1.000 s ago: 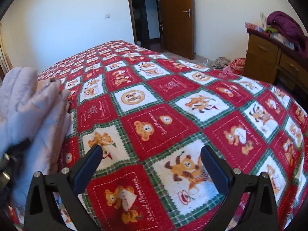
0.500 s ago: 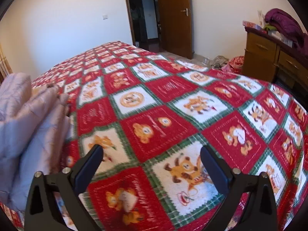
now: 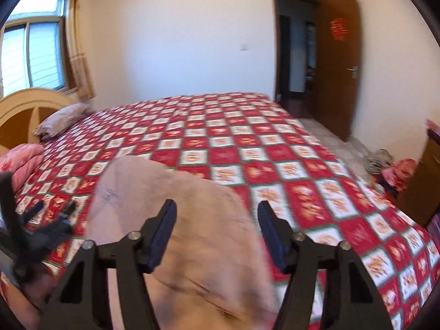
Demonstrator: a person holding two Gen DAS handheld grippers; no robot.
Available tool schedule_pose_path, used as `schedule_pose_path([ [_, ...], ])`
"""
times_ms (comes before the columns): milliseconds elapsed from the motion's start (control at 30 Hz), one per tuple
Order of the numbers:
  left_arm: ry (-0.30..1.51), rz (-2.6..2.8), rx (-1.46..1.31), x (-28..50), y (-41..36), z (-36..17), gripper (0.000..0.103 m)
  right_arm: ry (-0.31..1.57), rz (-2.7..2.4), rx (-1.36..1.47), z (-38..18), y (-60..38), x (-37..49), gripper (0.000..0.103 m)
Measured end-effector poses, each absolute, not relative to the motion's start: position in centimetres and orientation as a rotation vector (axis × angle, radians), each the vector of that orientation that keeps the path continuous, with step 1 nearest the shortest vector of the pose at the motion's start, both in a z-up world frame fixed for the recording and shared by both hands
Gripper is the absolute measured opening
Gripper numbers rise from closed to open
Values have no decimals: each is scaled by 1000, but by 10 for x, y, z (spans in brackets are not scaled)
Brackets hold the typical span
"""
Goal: Fold large clothes
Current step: 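Grasp the folded jacket with the right gripper while the left gripper holds it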
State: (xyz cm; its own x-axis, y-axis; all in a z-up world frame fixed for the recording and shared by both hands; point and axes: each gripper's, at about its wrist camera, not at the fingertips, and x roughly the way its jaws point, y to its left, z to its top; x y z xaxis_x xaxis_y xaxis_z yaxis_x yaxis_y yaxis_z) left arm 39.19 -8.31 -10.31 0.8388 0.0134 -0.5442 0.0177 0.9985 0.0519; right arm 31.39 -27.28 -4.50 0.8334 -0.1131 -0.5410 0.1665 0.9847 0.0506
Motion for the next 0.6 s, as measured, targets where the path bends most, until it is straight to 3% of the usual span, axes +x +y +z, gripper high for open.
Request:
schedule_pose_path([
  [200, 532, -102, 154, 384, -142, -114, 92, 680, -201, 53, -88, -270, 361, 40],
  [467, 538, -223, 317, 377, -215, -137, 93, 791, -274, 86, -148, -325, 345, 39],
  [600, 554, -229, 271, 382, -216, -149, 98, 794, -269, 130, -164, -339, 341, 38],
])
